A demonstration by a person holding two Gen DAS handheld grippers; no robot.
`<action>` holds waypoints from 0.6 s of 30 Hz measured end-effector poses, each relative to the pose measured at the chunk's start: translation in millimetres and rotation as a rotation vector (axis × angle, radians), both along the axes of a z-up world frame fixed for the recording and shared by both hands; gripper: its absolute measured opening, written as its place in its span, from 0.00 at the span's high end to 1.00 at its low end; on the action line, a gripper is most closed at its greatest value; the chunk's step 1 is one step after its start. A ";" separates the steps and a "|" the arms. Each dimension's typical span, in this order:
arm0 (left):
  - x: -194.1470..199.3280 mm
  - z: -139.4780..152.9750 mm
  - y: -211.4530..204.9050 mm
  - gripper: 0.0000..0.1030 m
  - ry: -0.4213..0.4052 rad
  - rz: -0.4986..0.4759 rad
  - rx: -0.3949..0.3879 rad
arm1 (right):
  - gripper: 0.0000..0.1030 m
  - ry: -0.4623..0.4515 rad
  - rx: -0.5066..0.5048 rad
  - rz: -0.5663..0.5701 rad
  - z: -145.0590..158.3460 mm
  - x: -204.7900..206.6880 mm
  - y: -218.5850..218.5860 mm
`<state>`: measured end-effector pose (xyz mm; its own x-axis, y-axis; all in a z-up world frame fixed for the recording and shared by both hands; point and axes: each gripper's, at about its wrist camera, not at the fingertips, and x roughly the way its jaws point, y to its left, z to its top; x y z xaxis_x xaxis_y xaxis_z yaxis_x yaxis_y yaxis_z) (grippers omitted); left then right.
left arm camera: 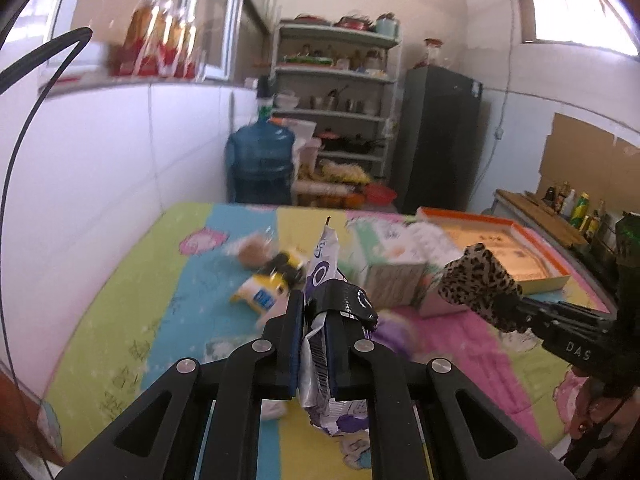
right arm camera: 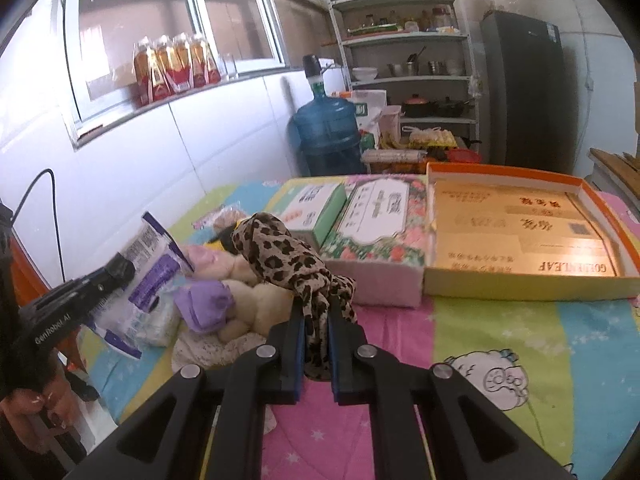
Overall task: Organize soft objects
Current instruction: 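Lift both held items and carry them over the orange-rimmed box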
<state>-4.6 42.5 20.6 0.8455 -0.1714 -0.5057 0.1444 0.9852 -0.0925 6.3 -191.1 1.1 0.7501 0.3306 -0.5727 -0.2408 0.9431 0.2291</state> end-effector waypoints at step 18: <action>49.0 38.4 -128.0 0.90 -0.048 -0.278 -0.077 | 0.90 -0.091 -0.008 -0.225 33.7 -7.2 -94.7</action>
<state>44.4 -85.5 59.0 0.7834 -0.4364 -0.4426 0.4139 0.8975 -0.1522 -0.9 -285.7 34.9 0.8531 0.1451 -0.5012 -0.0438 0.9771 0.2083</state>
